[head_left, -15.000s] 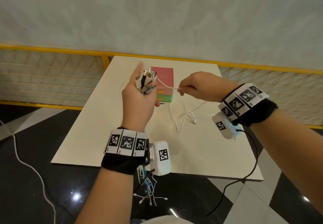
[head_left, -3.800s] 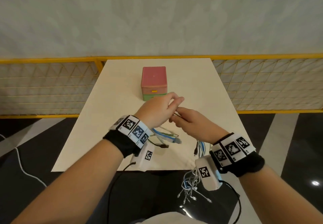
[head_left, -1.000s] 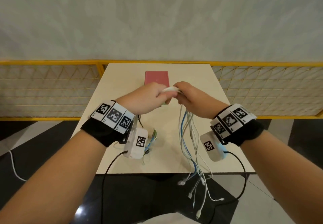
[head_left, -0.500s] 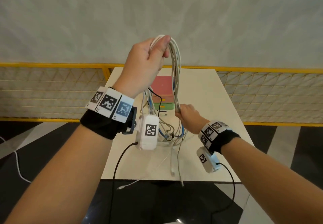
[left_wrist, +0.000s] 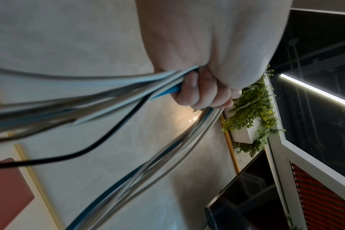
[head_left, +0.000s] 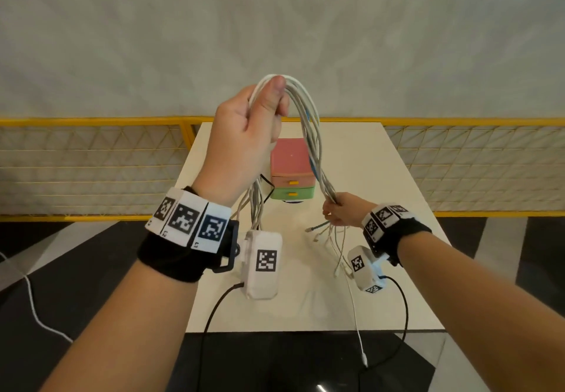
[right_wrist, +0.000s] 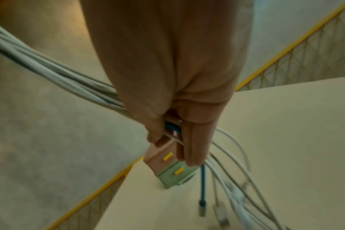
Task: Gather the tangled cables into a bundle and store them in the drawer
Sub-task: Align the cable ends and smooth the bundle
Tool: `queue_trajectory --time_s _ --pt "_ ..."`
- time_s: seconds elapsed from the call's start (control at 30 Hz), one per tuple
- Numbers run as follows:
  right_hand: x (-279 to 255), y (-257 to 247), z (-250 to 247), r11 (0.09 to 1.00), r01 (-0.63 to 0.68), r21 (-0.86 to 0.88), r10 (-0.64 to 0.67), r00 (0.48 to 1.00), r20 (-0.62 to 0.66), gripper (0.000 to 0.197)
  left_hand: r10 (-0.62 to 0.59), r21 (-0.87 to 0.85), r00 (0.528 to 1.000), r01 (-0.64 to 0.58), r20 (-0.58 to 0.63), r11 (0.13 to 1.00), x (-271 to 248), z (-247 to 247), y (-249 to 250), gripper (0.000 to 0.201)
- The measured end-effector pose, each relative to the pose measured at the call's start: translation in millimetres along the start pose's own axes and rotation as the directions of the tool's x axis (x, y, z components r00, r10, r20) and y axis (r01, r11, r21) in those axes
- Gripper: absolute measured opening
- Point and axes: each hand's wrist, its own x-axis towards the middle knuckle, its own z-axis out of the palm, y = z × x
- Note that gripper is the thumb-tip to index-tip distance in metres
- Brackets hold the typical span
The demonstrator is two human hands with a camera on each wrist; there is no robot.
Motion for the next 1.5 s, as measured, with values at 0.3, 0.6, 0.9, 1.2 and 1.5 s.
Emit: queue_trajectory --time_s 0.3,0.6,0.9,1.2,1.5 --pt "15 -10 -56 0.675 0.22 -0.704 -0.456 0.875 -0.164 0.018 -0.11 0.076 0.99 0.103 0.085 0.992 9 -3 -26 0.034" --pt "6 -49 -104 0.635 0.303 -0.711 -0.386 0.921 0.048 0.067 -0.441 0.687 0.84 0.118 0.317 0.717 8 60 -106 0.036" --pt "-14 -28 -46 0.689 0.715 -0.118 -0.71 0.699 0.089 0.102 -0.503 0.815 0.837 0.13 0.215 0.565 16 106 -137 0.048" --pt "5 -22 -45 0.769 0.518 -0.374 -0.598 0.79 -0.135 0.07 -0.509 0.369 0.83 0.41 0.229 0.834 4 93 -156 0.017" --pt "5 27 -87 0.931 0.291 -0.218 -0.352 0.874 -0.336 0.041 -0.597 0.705 0.753 0.265 0.275 0.658 -30 58 -182 0.041"
